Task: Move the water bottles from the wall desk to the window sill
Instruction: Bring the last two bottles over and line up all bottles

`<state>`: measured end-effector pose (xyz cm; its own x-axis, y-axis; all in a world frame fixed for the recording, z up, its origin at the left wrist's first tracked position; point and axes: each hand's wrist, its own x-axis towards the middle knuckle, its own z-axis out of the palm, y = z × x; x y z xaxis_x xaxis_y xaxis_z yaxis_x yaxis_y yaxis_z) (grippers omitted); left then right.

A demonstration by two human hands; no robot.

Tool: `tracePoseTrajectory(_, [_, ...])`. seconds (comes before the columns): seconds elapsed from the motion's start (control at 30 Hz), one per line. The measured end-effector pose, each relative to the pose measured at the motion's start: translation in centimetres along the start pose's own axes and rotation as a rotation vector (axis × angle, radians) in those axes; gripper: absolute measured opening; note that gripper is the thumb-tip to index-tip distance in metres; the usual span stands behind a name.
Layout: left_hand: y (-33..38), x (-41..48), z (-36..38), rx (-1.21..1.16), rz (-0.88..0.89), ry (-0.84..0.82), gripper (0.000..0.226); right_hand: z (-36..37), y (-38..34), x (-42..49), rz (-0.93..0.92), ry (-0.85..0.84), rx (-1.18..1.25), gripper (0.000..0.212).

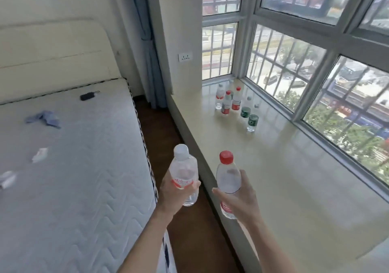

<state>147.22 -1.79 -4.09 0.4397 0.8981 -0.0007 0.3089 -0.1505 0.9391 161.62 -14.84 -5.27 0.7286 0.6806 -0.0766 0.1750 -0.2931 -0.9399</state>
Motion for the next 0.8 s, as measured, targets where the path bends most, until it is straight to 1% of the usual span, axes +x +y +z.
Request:
tracePoseTrajectory(0.2, [-0.4,5.2,-0.7,-0.018,-0.026,0.062,0.059,3.2,-0.6,6.4,-0.049,-0.124,-0.025,0.057])
tracePoseTrajectory(0.37, [-2.0,11.6,-2.8,-0.083,-0.088,0.13,0.057,6.5,-1.7,12.6,-0.092,-0.175,-0.087,0.057])
tracePoseTrajectory(0.47, [-3.0,16.6,-4.4,-0.101,-0.09,0.161,0.058,9.6,-2.6,17.3,-0.107,-0.19,-0.113,0.053])
tracePoseTrajectory(0.63, [-4.3,26.5,-8.0,-0.1,-0.077,0.163,0.049,16.2,-5.8,25.6,-0.1,-0.248,-0.117,0.055])
tracePoseTrajectory(0.8, [-4.8,36.4,-12.0,-0.089,-0.081,0.14,0.042,21.7,-9.1,33.5,-0.09,-0.245,-0.085,0.066])
